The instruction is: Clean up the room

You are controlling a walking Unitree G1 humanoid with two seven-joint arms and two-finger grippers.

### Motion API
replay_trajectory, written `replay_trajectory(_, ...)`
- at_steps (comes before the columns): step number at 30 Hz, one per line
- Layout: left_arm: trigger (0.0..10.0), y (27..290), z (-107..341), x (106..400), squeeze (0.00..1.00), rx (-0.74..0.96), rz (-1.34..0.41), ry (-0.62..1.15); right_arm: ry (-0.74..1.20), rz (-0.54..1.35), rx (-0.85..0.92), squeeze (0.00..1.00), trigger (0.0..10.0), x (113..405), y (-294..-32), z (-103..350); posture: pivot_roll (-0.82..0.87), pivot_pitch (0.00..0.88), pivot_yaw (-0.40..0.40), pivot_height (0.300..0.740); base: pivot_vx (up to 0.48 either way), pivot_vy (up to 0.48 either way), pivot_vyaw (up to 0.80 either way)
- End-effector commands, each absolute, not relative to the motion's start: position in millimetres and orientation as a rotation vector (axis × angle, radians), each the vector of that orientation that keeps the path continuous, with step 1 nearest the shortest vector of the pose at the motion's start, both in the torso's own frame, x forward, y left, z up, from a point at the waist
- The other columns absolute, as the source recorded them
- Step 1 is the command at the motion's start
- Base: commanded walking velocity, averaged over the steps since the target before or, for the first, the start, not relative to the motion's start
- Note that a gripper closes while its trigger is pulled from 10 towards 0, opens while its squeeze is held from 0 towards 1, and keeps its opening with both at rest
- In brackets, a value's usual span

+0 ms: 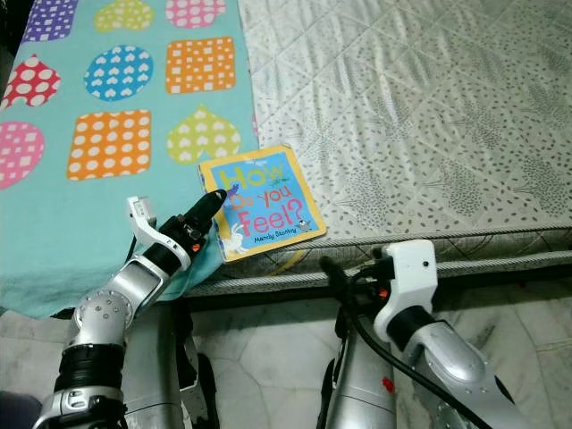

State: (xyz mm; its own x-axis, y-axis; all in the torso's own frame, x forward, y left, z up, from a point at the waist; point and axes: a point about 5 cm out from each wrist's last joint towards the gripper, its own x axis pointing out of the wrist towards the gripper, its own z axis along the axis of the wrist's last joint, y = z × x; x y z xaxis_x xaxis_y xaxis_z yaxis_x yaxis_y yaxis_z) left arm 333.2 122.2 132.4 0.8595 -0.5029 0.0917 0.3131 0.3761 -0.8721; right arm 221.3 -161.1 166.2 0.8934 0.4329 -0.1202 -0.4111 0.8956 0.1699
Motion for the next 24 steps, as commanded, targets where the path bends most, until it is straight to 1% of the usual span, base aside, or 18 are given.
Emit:
replay_trajectory(1, 0.0, 117, 126, 333, 0.00, -1.075, -0.569, 0.253, 0.174, 0.503, 0.143, 0.00, 10.0, 212, -159, 167, -0.21, 0.363, 0.006, 0.524, 0.000, 0.000, 0.00)
replay_trajectory(6, 0.0, 117, 127, 336, 0.00, -1.141, -0.609, 0.263, 0.199, 0.479, 0.117, 0.00, 10.0, 211, -165, 164, -0.21, 0.359, 0.011, 0.524, 0.000, 0.000, 0.00)
replay_trajectory(20, 0.0, 119, 124, 340, 0.00, -1.211, -0.623, 0.282, 0.202, 0.454, 0.084, 0.00, 10.0, 212, -165, 161, -0.21, 0.351, 0.018, 0.524, 0.000, 0.000, 0.00)
replay_trajectory(21, 0.0, 117, 118, 339, 0.00, -1.211, -0.614, 0.337, 0.201, 0.454, 0.074, 0.00, 10.0, 213, -165, 160, -0.21, 0.350, 0.018, 0.524, 0.000, 0.000, 0.00)
replay_trajectory(24, 0.0, 116, 112, 339, 0.00, -1.195, -0.590, 0.383, 0.200, 0.453, 0.066, 0.00, 10.0, 213, -164, 160, -0.21, 0.350, 0.017, 0.524, 0.000, 0.000, 0.00)
